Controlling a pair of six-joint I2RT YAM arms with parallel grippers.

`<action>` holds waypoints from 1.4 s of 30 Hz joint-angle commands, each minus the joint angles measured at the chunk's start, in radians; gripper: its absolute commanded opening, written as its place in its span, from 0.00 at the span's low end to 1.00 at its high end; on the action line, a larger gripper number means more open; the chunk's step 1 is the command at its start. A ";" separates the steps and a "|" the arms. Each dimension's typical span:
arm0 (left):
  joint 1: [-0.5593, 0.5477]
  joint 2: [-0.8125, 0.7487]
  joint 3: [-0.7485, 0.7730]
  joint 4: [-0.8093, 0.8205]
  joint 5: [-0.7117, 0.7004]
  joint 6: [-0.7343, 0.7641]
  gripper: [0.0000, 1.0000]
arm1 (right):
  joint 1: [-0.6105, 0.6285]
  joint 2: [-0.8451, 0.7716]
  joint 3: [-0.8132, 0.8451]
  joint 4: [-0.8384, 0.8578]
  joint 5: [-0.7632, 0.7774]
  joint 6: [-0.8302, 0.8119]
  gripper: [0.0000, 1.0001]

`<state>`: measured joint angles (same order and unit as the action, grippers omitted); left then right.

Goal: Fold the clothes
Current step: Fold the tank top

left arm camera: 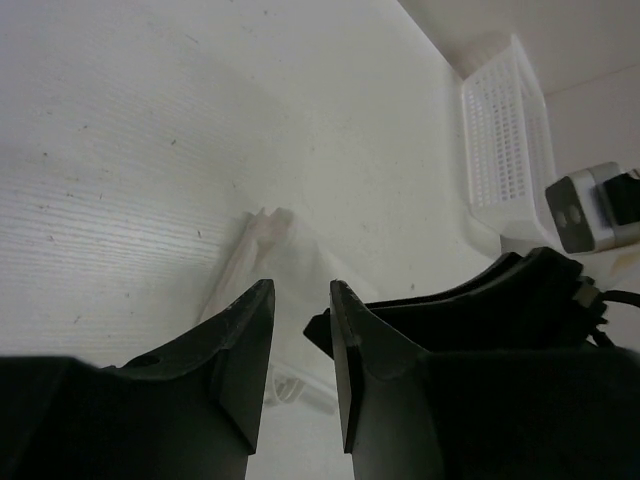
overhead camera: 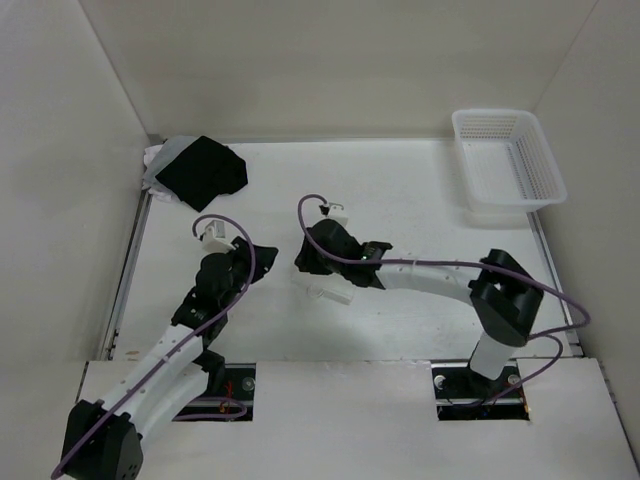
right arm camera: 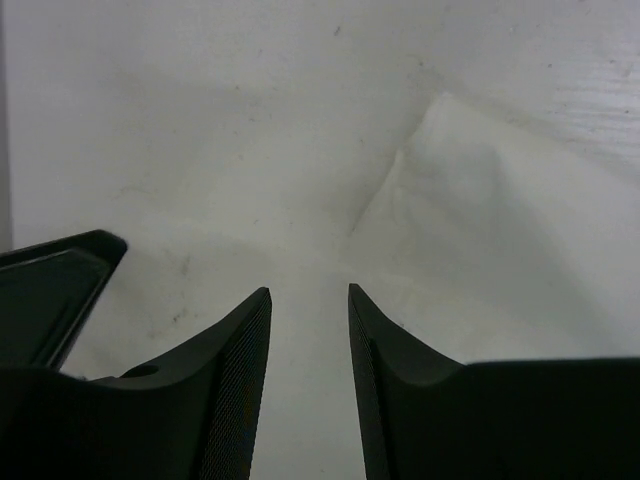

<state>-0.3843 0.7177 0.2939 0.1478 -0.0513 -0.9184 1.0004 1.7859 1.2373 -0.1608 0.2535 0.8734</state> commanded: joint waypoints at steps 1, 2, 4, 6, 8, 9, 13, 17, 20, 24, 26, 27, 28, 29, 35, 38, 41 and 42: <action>-0.033 0.026 0.019 0.061 0.021 0.000 0.27 | -0.004 -0.182 -0.108 0.180 0.023 0.013 0.41; -0.058 0.044 0.027 0.071 0.015 0.003 0.27 | -0.010 -0.224 -0.161 0.202 0.029 0.001 0.38; -0.110 0.093 0.039 0.113 -0.002 0.004 0.27 | -0.033 -0.282 -0.249 0.222 0.029 -0.011 0.27; -0.173 0.162 0.059 0.160 -0.027 0.006 0.28 | -0.070 -0.325 -0.340 0.240 0.013 -0.013 0.14; -0.231 0.245 0.086 0.203 -0.047 0.012 0.28 | -0.110 -0.342 -0.412 0.283 -0.028 -0.019 0.08; -0.257 0.291 0.102 0.228 -0.054 0.016 0.28 | -0.131 -0.344 -0.442 0.318 -0.054 -0.030 0.07; -0.308 0.475 0.148 0.321 -0.068 0.030 0.28 | -0.211 -0.321 -0.513 0.450 -0.169 -0.045 0.07; -0.305 0.621 0.149 0.403 -0.061 0.021 0.28 | -0.259 -0.240 -0.545 0.558 -0.252 -0.034 0.07; -0.284 0.646 0.113 0.409 -0.065 0.007 0.28 | -0.289 -0.182 -0.579 0.621 -0.253 -0.008 0.07; -0.236 0.647 0.044 0.404 -0.059 0.007 0.28 | -0.340 -0.129 -0.616 0.688 -0.260 0.029 0.07; -0.216 0.646 0.016 0.404 -0.058 0.007 0.28 | -0.358 -0.109 -0.624 0.704 -0.261 0.042 0.06; -0.206 0.641 0.004 0.404 -0.056 0.007 0.28 | -0.363 -0.102 -0.627 0.711 -0.258 0.045 0.06; -0.199 0.637 -0.004 0.404 -0.055 0.006 0.28 | -0.366 -0.097 -0.630 0.718 -0.257 0.049 0.06; -0.195 0.626 -0.013 0.404 -0.053 0.006 0.28 | -0.369 -0.094 -0.633 0.725 -0.257 0.049 0.06; -0.190 0.522 -0.022 0.362 -0.042 0.001 0.28 | -0.372 -0.131 -0.638 0.741 -0.272 0.047 0.13; -0.215 0.390 -0.013 0.302 -0.047 0.001 0.29 | -0.374 -0.206 -0.651 0.738 -0.293 0.038 0.22; -0.244 0.251 0.010 0.222 -0.088 0.024 0.32 | -0.374 -0.327 -0.676 0.727 -0.296 0.019 0.32; -0.251 0.214 0.020 0.195 -0.111 0.042 0.33 | -0.374 -0.373 -0.683 0.718 -0.296 0.009 0.34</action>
<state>-0.6155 1.0237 0.2771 0.3985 -0.1146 -0.9100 0.6342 1.5360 0.5625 0.5007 -0.0322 0.9115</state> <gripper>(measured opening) 0.329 0.334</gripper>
